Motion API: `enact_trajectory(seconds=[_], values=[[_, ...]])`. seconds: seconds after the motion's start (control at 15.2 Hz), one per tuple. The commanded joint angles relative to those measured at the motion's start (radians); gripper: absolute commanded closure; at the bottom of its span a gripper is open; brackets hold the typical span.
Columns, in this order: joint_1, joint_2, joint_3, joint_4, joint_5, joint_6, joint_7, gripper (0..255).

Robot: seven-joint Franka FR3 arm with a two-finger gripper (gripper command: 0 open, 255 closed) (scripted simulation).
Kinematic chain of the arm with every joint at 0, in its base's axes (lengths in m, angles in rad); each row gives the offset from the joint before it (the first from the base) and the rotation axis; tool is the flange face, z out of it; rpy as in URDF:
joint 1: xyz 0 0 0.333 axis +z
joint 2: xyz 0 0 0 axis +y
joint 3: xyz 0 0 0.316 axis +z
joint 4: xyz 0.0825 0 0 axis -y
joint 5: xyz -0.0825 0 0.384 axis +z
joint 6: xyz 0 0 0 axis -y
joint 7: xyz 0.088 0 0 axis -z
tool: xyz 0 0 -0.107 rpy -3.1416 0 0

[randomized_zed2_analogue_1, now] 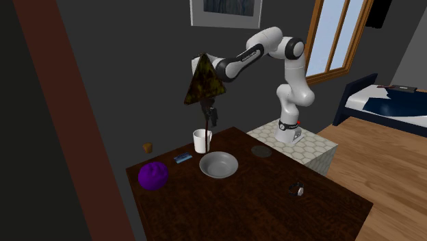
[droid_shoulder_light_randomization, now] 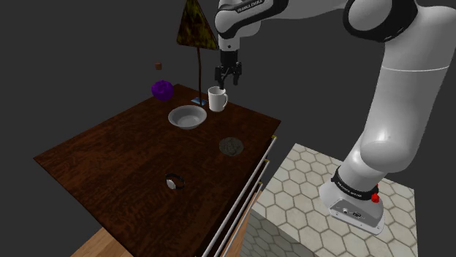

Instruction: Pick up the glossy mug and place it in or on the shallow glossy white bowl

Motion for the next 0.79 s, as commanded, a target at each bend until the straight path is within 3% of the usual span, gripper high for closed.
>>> enact_trajectory(seconds=[0.0,0.2,0.73], values=[[-0.017,0.101,-0.011,0.103,0.004,0.002,-0.007,0],[-0.029,0.213,-0.011,0.241,0.01,-0.02,-0.009,0],[-0.015,0.228,-0.02,0.162,0.019,0.074,-0.015,0]])
